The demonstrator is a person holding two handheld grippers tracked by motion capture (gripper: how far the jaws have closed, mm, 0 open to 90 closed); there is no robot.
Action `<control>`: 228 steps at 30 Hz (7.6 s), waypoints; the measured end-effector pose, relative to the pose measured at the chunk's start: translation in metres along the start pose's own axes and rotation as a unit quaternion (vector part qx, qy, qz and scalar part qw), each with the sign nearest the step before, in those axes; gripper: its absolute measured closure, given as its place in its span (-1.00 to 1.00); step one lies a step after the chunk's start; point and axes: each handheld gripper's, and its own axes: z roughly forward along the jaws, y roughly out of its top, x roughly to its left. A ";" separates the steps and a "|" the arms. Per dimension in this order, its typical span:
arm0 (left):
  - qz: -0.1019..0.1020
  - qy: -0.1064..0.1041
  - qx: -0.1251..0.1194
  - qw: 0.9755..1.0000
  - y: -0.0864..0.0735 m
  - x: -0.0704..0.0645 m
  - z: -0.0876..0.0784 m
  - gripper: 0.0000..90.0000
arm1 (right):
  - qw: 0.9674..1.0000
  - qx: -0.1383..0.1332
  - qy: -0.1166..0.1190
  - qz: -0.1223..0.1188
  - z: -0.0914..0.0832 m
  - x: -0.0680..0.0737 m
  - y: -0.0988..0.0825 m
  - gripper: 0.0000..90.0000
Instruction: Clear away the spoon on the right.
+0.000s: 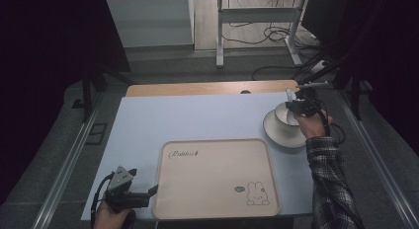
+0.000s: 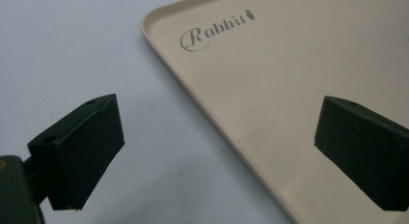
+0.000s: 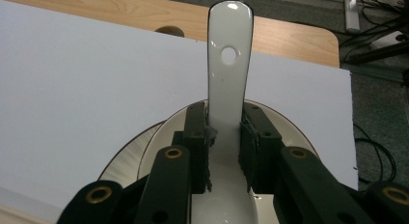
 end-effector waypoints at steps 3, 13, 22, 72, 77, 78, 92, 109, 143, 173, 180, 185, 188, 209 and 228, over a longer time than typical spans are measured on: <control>0.000 0.000 0.000 1.000 0.000 0.000 0.000 -0.93 | 1.000 -0.002 0.001 -0.004 -0.008 0.000 0.003 0.66; 0.002 0.001 0.001 1.000 0.000 0.000 0.000 -0.93 | 1.000 -0.011 0.021 -0.014 -0.039 0.007 0.014 0.66; 0.003 0.002 0.002 1.000 0.000 -0.001 0.000 -0.93 | 0.999 -0.005 0.040 -0.025 -0.057 0.011 0.017 0.66; 0.014 0.003 0.006 1.000 0.001 -0.003 0.001 -0.93 | 0.970 0.128 0.164 -0.127 -0.087 0.095 -0.030 0.66; 0.014 0.003 0.006 1.000 0.001 -0.003 0.001 -0.93 | 0.965 0.141 0.177 -0.135 -0.087 0.106 -0.034 0.66; 0.015 0.003 0.006 1.000 0.001 -0.003 0.001 -0.93 | 0.962 0.148 0.183 -0.139 -0.086 0.110 -0.036 0.66; 0.015 0.003 0.006 1.000 0.001 -0.003 0.001 -0.93 | 0.942 0.201 0.207 -0.172 -0.076 0.145 -0.061 0.66; 0.016 0.004 0.007 1.000 0.001 -0.003 0.001 -0.93 | 0.927 0.249 0.224 -0.172 -0.047 0.164 -0.098 0.66; 0.015 0.003 0.006 1.000 0.001 -0.003 0.001 -0.93 | 0.951 0.106 0.225 -0.182 -0.067 0.168 -0.128 0.93; 0.007 -0.003 -0.002 1.000 0.000 -0.001 0.000 -0.93 | 0.955 0.118 0.203 -0.182 -0.045 0.163 -0.145 0.99; 0.005 -0.004 -0.002 1.000 0.000 -0.001 0.000 -0.93 | 0.964 0.110 0.190 -0.149 -0.042 0.145 -0.144 0.98; 0.006 -0.004 -0.002 1.000 0.000 -0.001 0.000 -0.93 | 0.967 0.106 0.183 -0.139 -0.040 0.138 -0.143 0.98; 0.006 -0.004 -0.002 1.000 0.000 -0.001 0.000 -0.93 | 0.969 0.103 0.180 -0.132 -0.040 0.133 -0.142 0.98; 0.005 -0.004 -0.002 1.000 0.000 -0.001 -0.001 -0.93 | 0.975 0.064 0.176 -0.121 -0.050 0.123 -0.136 0.92; 0.006 -0.003 -0.002 1.000 0.000 -0.001 -0.001 -0.93 | 0.983 0.029 0.154 -0.099 -0.062 0.099 -0.131 0.82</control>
